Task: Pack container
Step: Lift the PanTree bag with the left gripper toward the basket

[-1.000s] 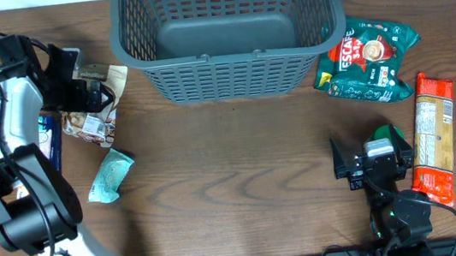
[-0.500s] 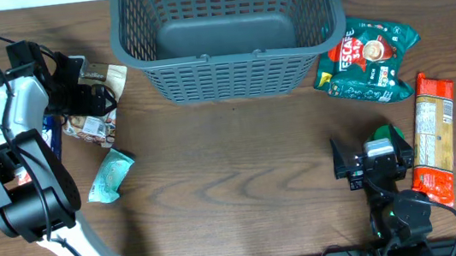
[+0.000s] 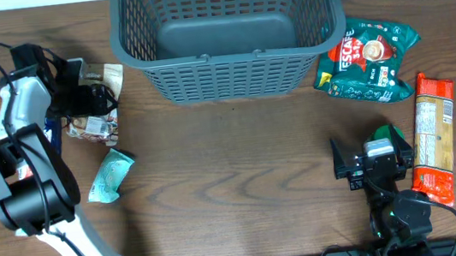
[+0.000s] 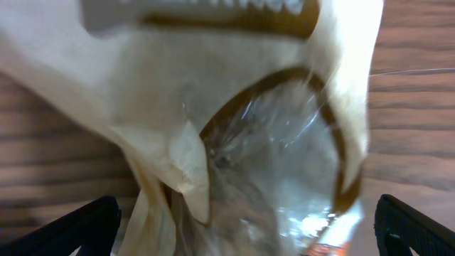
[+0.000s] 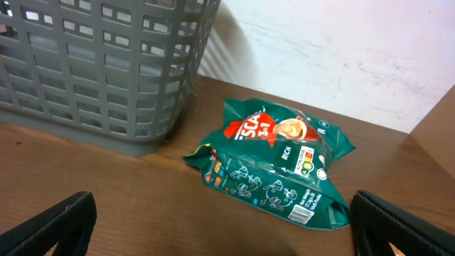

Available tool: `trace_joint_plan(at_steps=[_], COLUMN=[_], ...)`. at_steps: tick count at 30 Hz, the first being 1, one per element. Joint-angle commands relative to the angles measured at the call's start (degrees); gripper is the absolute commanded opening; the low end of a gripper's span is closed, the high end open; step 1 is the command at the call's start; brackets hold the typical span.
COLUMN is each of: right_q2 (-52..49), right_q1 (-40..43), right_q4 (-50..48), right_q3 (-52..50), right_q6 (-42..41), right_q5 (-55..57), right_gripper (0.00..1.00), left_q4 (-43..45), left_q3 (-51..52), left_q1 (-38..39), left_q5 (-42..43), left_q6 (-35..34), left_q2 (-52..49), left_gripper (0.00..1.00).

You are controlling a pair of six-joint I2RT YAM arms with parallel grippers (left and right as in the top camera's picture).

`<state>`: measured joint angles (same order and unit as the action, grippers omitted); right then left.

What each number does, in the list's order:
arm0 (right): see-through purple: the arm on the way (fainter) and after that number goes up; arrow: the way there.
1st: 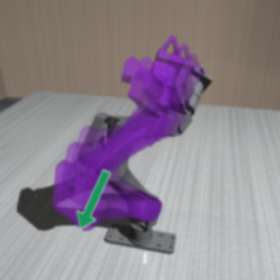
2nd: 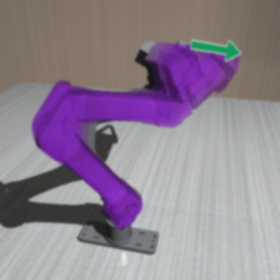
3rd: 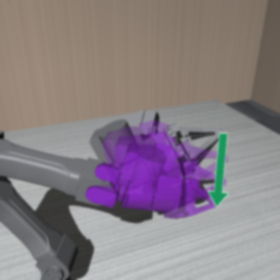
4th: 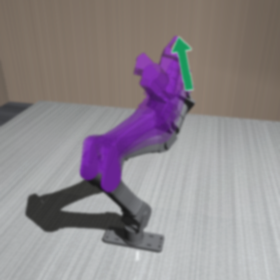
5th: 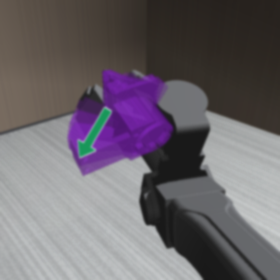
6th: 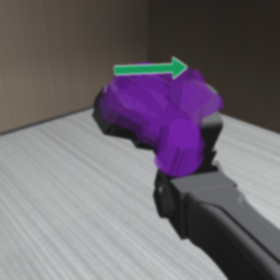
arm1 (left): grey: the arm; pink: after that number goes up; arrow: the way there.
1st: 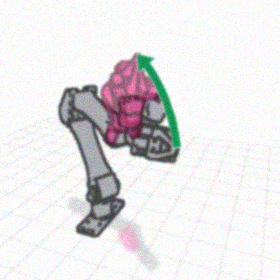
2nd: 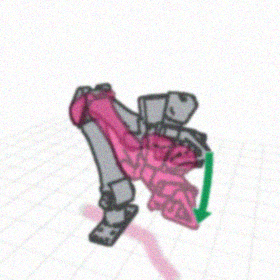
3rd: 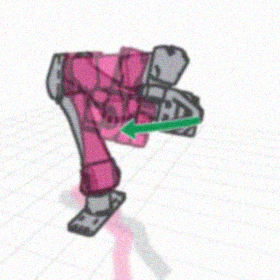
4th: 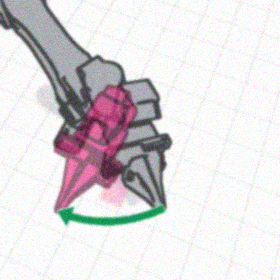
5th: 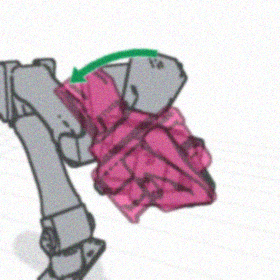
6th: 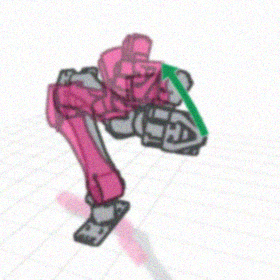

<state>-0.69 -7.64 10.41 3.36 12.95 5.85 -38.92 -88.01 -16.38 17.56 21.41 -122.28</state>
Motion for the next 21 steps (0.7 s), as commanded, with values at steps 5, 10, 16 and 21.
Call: trace_joint_plan(at_steps=[5,10,16,21], right_q2=[0.4,0.4,0.4,0.4], right_q1=[0.2,0.2,0.2,0.2], right_q4=[0.0,0.0,0.0,0.0], right_q3=[-0.2,-0.2,-0.2,-0.2], right_q6=[-0.9,-0.9,-0.9,-0.9], right_q5=[-0.1,-0.1,-0.1,-0.1], right_gripper=[0.99,0.99,0.99,0.99], left_q4=[-0.8,-0.8,-1.2,-2.2], left_q3=[-0.6,-0.6,-0.6,-0.6], left_q1=[0.1,0.1,0.1,0.1], left_q5=[-1.4,-1.4,-1.4,-1.4], left_q6=[-6.1,-6.1,-6.1,-6.5], left_q2=[-2.5,-2.5,-2.5,-2.4], left_gripper=[0.99,0.45,0.06,0.06])
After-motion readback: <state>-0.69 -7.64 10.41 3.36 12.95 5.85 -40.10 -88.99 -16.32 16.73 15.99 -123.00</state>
